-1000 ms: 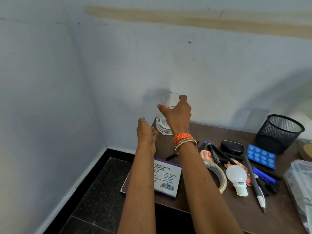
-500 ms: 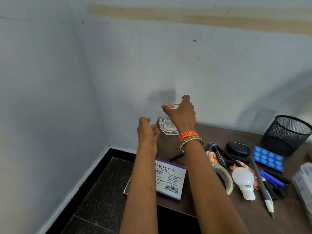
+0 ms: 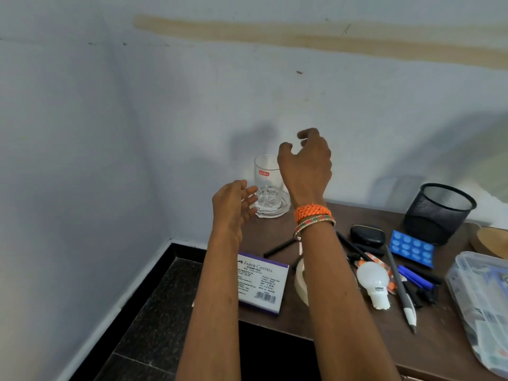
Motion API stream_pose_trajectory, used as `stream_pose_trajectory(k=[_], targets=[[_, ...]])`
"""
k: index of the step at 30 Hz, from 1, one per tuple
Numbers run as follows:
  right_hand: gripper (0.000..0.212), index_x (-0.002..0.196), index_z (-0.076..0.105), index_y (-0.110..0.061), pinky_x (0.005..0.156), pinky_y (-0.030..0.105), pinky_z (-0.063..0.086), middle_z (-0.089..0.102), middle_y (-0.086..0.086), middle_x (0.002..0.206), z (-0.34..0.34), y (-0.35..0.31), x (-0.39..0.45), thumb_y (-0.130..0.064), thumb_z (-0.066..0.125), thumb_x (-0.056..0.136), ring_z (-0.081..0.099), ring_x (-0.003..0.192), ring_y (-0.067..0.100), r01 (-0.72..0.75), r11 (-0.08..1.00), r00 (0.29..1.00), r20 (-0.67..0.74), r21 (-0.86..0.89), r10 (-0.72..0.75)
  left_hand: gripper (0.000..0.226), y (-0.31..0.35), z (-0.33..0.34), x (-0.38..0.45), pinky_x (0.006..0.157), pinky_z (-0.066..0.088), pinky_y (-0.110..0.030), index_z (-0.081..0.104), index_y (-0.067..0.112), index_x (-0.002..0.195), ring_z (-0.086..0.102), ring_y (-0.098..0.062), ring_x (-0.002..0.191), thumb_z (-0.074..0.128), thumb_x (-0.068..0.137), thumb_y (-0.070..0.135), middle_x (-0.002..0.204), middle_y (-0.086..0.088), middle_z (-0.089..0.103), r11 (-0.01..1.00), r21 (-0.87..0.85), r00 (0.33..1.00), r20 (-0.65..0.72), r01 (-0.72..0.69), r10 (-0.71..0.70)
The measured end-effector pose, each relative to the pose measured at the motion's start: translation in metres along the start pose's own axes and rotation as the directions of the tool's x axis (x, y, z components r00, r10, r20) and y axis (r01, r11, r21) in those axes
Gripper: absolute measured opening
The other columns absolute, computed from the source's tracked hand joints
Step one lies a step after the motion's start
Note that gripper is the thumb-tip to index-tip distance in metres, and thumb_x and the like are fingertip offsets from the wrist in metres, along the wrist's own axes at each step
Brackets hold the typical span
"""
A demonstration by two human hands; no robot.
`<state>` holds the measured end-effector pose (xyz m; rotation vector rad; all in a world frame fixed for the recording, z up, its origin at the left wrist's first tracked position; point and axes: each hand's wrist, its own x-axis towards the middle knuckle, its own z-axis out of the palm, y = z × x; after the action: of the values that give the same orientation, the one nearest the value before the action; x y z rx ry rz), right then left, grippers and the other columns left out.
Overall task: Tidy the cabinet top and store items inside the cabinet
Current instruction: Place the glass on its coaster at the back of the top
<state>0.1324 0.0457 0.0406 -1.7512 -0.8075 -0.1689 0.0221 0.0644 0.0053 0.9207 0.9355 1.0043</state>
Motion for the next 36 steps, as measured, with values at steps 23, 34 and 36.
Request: stream_pose_trajectory(k=[23,34,36], targets=[[0.06,0.141,0.03,-0.011,0.104,0.045,0.033,0.045,0.027,0.133,-0.175,0.141,-0.003,-0.016,0.053,0.086,0.043,0.124,0.041,-0.29,0.765,0.946,-0.053,-0.575,0.319,0.056,-0.074,0.095,-0.068,0.107,0.038,-0.037,0.033,0.027,0.144,0.041,-0.018,0.132,0.054,0.093,0.032,0.145,0.0,0.044,0.441,0.535,0.681,0.667,-0.72,0.303],[0.038,0.127,0.046,-0.01,0.094,0.044,0.044,0.055,0.021,0.123,-0.169,0.165,0.016,-0.012,0.053,0.089,0.052,0.116,0.039,-0.309,0.777,0.942,-0.064,-0.549,0.33,0.046,-0.086,0.103,-0.053,0.098,0.036,-0.024,0.044,0.028,0.137,0.048,-0.014,0.126,0.055,0.092,0.031,0.135,0.002,0.054,0.378,0.54,0.652,0.698,-0.751,0.297],[0.032,0.121,0.049,-0.006,0.087,0.039,0.047,0.058,0.02,0.12,-0.167,0.165,0.014,-0.011,0.054,0.09,0.056,0.111,0.038,-0.323,0.791,0.945,-0.127,-0.52,0.302,0.046,-0.086,0.1,-0.051,0.095,0.041,-0.026,0.045,0.028,0.137,0.051,-0.013,0.122,0.055,0.092,0.031,0.134,0.002,0.054,0.377,0.548,0.657,0.698,-0.746,0.285]])
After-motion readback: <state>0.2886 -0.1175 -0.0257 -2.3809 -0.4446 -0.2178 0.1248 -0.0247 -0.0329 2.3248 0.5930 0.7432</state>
